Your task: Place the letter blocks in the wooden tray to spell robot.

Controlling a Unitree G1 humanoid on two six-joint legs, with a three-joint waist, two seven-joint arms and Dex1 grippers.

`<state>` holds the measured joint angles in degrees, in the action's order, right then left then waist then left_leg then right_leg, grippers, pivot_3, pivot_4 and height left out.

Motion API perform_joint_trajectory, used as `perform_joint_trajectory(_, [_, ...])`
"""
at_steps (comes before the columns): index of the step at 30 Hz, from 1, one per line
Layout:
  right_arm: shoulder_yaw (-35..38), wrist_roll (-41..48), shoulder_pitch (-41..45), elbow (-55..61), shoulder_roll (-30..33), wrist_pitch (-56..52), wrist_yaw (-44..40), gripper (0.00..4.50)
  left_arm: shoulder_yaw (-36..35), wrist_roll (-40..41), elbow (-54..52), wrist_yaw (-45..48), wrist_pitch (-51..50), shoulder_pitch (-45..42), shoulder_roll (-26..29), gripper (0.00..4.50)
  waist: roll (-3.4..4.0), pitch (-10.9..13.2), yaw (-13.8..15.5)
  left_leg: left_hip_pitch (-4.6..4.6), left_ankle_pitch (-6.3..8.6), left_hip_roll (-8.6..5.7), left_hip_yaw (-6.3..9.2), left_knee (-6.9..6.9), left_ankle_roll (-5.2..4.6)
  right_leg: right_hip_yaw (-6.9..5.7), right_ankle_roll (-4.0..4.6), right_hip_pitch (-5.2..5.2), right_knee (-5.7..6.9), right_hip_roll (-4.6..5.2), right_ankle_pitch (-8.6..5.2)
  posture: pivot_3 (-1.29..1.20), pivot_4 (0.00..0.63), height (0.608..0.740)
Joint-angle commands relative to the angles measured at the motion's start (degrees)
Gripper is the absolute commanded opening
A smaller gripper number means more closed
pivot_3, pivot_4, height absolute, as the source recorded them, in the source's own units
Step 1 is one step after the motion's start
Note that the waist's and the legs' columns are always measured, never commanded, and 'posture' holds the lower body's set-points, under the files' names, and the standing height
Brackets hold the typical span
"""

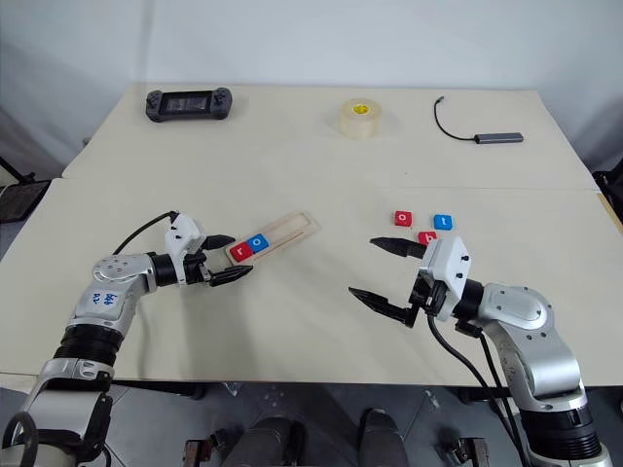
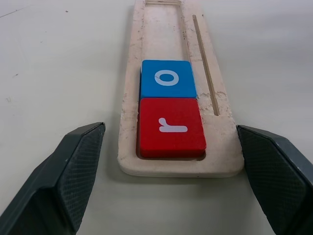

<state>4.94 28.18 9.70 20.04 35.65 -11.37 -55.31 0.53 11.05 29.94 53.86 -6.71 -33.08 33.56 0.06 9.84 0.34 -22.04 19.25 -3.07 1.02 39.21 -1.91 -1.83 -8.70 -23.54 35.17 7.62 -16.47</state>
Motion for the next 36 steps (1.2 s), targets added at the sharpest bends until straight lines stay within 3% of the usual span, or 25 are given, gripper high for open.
perform_joint_trajectory(1, [1.2, 1.0, 0.1, 1.8, 0.1, 0.2, 0.6, 4.5, 1.5, -2.3, 2.0, 0.1, 0.0, 1.2, -0.3, 4.1, 0.0, 0.0, 0.0, 0.0, 0.0, 0.0, 0.0, 0.0, 0.0, 0.0, 0.0, 0.0, 0.0, 0.0, 0.0, 0.0, 0.15, 0.74])
perform_joint_trajectory(4, [1.2, 1.1, 0.6, 1.4, 0.3, 0.2, 0.7, 4.5, 1.7, -3.0, 3.1, 0.1, 1.4, 1.2, -0.1, 3.4, 0.0, 0.0, 0.0, 0.0, 0.0, 0.0, 0.0, 0.0, 0.0, 0.01, 0.0, -0.01, 0.0, 0.0, 0.0, 0.0, 0.15, 0.74])
perform_joint_trajectory(8, [1.2, 1.0, 1.0, 1.0, 0.6, 0.2, 0.4, 4.5, 1.9, -3.5, 3.4, 0.3, 2.8, 1.3, 0.0, 3.4, 0.0, 0.0, -0.1, 0.02, 0.0, 0.0, -0.01, 0.0, 0.0, 0.01, 0.0, 0.0, 0.01, 0.0, 0.0, 0.0, 0.15, 0.74])
perform_joint_trajectory(14, [3.7, 1.7, -2.6, 2.3, 2.6, -0.2, -0.1, 4.5, 1.7, 0.0, -5.8, 2.6, 5.2, 2.1, -2.8, 3.4, -0.01, 0.0, 0.7, -0.01, 0.01, -0.03, 0.03, 0.0, -0.01, 0.0, 0.0, 0.0, 0.0, 0.03, 0.0, 0.0, 0.15, 0.74])
perform_joint_trajectory(20, [11.2, 2.6, -13.1, 6.1, 5.2, -0.6, 0.9, 4.5, 10.2, -1.1, -15.3, 9.1, 2.9, -0.3, -6.1, 3.4, -0.04, 0.0, 1.5, -0.13, 0.0, -0.09, 0.08, 0.02, -0.06, -0.04, -0.02, 0.0, -0.1, 0.06, 0.01, 0.0, 0.15, 0.74])
perform_joint_trajectory(28, [22.3, 3.4, -28.2, 11.3, 5.1, -0.7, 1.4, 4.5, 17.1, -7.6, -4.6, 10.3, 9.7, -7.3, -12.2, 3.4, -0.06, 0.0, 1.1, -0.08, -0.02, -0.1, -0.06, 0.02, -0.09, 0.0, -0.05, 0.06, -0.12, -0.03, 0.03, 0.0, 0.15, 0.74])
perform_joint_trajectory(32, [24.3, 3.9, -30.9, 12.2, 4.3, -0.8, 2.3, 4.5, 17.6, -9.6, 2.3, 9.7, 10.5, -10.4, -13.4, 3.4, -0.09, 0.0, 1.1, -0.02, -0.02, -0.09, -0.13, 0.02, -0.1, 0.07, -0.06, 0.05, -0.1, -0.07, 0.03, 0.0, 0.15, 0.74])
perform_joint_trajectory(36, [23.9, 3.5, -32.3, 13.2, 3.3, -0.3, 3.3, 4.5, 17.4, -8.2, 2.8, 12.1, 11.0, -10.2, -13.8, 3.4, -0.09, 0.0, 1.2, -0.02, -0.05, -0.04, -0.09, 0.02, -0.14, 0.11, -0.08, 0.06, -0.08, -0.03, 0.04, 0.0, 0.15, 0.74])
